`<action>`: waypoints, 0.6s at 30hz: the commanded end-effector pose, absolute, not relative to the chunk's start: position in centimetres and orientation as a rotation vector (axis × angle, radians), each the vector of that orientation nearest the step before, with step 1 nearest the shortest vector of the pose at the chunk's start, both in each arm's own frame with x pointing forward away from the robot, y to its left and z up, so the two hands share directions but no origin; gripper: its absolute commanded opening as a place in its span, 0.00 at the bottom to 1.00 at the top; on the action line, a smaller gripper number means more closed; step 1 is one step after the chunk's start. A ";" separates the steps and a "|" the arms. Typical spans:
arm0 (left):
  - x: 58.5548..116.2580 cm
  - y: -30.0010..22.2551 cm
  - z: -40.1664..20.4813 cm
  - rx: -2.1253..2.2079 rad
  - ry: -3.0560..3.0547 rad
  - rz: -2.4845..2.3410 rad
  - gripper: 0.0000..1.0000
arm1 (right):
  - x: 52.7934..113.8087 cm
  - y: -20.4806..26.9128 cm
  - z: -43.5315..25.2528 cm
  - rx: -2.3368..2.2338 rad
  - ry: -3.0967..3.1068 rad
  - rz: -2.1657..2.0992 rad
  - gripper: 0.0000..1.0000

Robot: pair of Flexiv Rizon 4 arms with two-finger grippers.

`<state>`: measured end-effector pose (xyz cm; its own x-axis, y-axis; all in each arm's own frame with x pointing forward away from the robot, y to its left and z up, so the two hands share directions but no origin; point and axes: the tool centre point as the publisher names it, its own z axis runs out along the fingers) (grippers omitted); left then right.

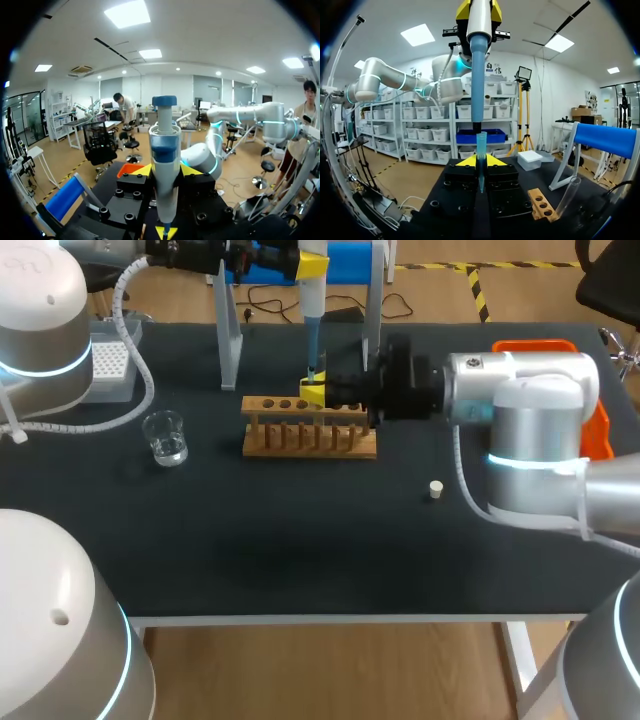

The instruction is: Invert the test tube, pick up the pipette, mount the tip to pipette, aspirate from beaker and dispense into the tube, eject the tip, return the pipette, and cap with the stopper.

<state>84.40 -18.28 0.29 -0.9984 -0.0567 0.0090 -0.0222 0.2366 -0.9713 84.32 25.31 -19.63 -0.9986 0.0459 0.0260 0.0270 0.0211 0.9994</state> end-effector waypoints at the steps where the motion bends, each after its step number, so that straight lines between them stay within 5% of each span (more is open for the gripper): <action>1: 84.5 -18.2 0.0 -0.077 2.453 -1.920 0.00 | 84.3 25.3 -19.7 0.086 2.249 2.186 0.00; 18: 84.5 -18.2 0.0 -0.077 2.453 -1.920 0.00 | 84.3 25.1 -20.4 0.117 2.255 2.196 0.00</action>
